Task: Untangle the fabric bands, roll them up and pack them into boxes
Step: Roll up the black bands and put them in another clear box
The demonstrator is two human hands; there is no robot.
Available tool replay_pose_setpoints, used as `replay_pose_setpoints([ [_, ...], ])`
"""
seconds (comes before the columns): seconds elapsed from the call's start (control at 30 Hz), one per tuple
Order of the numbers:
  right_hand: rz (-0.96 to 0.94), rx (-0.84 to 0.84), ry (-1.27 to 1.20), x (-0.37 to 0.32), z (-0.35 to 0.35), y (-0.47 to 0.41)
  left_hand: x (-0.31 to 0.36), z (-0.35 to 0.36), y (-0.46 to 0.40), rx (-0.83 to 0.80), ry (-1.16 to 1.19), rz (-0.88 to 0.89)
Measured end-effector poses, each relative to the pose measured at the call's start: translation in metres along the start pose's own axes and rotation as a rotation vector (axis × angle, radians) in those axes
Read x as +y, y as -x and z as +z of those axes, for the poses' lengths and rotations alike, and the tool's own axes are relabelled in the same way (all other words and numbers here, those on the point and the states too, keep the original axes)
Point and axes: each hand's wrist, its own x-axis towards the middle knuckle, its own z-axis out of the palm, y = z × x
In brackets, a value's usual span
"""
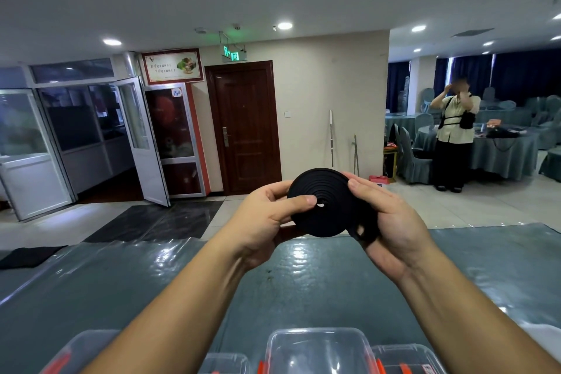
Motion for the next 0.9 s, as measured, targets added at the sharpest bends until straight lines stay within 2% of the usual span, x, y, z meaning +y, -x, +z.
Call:
replay_pose_setpoints([
  [0.17, -0.032, 0.089, 0.191, 0.002, -0.004, 0.002, 0.006, 0.003, -0.001, -0.008, -0.136, -0.032],
  [0.23, -0.083, 0.129, 0.192, 0.004, -0.004, 0.002, 0.005, 0.006, -0.002, 0.016, -0.146, -0.02],
  [0.33, -0.162, 0.199, 0.1, 0.007, 0.002, 0.005, -0.003, 0.015, -0.002, 0.072, -0.05, 0.01],
  [0.57, -0.162, 0.16, -0.047, 0.018, 0.009, 0.011, -0.023, 0.028, -0.001, 0.186, 0.135, 0.037],
  [0.73, -0.176, 0.258, -0.054, 0.035, 0.001, 0.013, -0.035, 0.034, -0.001, 0.234, 0.207, -0.012],
  [0.9, -0.152, 0.244, -0.033, 0.053, -0.011, 0.02, -0.051, 0.035, -0.007, 0.346, 0.351, -0.043],
])
